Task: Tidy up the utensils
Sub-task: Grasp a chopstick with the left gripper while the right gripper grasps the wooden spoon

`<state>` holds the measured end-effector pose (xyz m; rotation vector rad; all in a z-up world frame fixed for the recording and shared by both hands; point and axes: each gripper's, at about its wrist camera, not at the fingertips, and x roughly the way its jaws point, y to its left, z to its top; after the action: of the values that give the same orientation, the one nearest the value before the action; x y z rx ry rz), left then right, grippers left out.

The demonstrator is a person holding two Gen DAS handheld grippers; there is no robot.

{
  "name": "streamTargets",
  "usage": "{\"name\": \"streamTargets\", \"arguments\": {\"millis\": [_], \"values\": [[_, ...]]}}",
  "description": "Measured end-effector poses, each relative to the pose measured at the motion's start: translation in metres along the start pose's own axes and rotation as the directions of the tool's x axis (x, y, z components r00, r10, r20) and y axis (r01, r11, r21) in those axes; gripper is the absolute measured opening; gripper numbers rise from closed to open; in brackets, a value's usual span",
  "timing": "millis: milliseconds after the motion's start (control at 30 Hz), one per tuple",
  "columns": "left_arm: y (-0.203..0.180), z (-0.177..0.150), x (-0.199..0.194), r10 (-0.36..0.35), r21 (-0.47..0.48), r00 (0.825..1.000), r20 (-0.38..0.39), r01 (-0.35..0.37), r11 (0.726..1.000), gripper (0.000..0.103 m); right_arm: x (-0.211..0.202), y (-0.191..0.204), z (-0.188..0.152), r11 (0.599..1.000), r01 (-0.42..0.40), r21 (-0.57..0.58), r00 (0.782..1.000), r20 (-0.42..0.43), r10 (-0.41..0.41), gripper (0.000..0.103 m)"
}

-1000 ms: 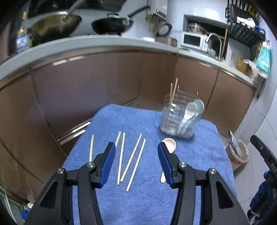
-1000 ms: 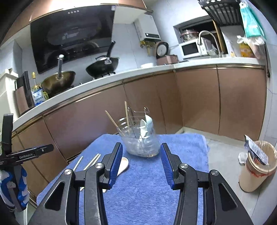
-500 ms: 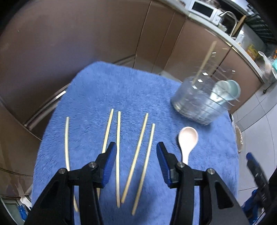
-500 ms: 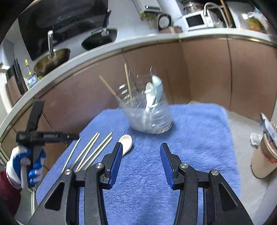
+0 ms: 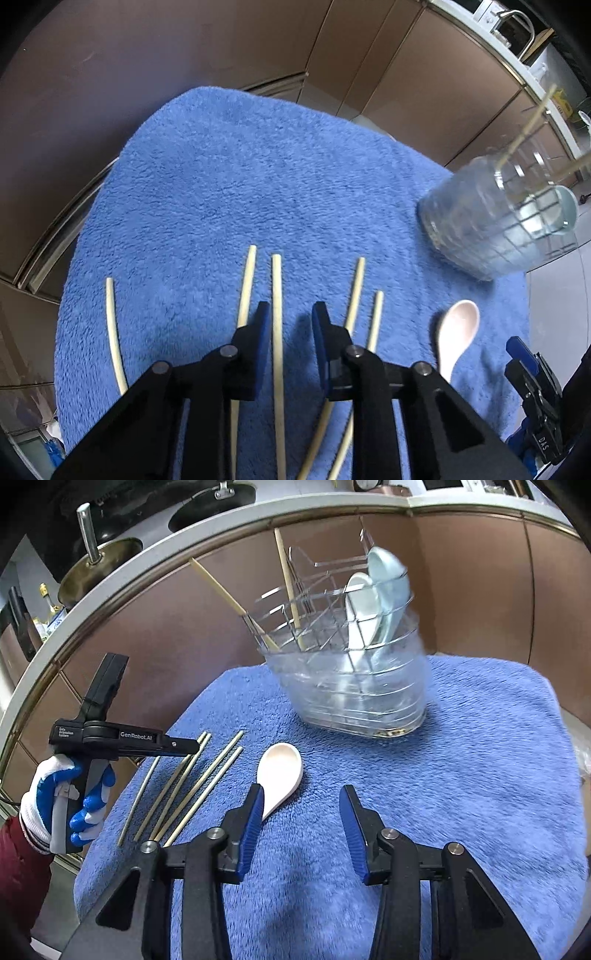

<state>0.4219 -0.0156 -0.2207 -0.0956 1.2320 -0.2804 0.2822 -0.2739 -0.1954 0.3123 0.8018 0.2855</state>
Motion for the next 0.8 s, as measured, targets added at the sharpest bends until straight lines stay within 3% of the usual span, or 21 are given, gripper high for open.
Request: {"name": "streamTargets", "arguments": {"millis": [633,800], "values": [[-0.006,0.022,0.024,0.041,0.069,0.997,-0.066,-0.036,0.997,0.008,0.069,-0.005,0.021,0.999,-0.046,-0.006,0.991,-0.127,0.045,0.032],[-0.010,0.020,0.024,0.059,0.082,0.996,-0.074,-0.053,0.995,0.005,0.077,0.003,0.024,0.997,-0.059,-0.045,0.986,-0.159,0.051,0.014]]}}
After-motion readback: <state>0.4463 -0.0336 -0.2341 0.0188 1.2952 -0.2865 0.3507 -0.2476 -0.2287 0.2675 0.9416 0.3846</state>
